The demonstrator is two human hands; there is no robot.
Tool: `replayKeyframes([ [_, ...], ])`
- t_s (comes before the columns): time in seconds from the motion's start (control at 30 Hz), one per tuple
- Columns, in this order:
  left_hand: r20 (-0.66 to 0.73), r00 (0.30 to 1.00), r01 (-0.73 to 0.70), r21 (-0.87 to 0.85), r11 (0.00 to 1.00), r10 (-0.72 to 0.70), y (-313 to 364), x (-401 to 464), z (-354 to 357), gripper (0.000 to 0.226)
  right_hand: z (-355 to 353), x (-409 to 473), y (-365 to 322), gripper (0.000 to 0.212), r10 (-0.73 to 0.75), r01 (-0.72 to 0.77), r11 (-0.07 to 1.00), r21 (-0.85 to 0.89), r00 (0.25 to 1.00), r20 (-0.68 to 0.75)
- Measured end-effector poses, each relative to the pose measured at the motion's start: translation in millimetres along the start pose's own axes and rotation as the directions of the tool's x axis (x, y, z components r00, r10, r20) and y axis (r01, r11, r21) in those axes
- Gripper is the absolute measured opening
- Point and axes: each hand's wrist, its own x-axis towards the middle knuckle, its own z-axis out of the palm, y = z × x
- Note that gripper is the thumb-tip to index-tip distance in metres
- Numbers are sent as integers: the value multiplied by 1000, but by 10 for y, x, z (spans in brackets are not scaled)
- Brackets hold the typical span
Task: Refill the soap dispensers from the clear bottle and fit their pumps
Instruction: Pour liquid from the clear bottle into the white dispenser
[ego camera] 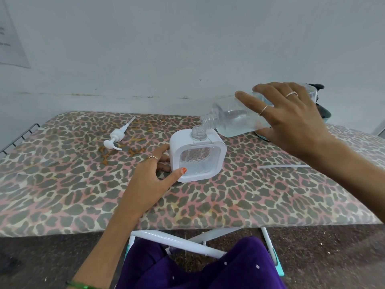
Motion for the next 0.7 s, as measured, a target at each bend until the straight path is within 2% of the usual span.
replayKeyframes([
  [0.7,5,1000,10,7,1000,-10,-20,-1,7,65,10,9,20,78,-20,20,1000,-8,1000,4],
])
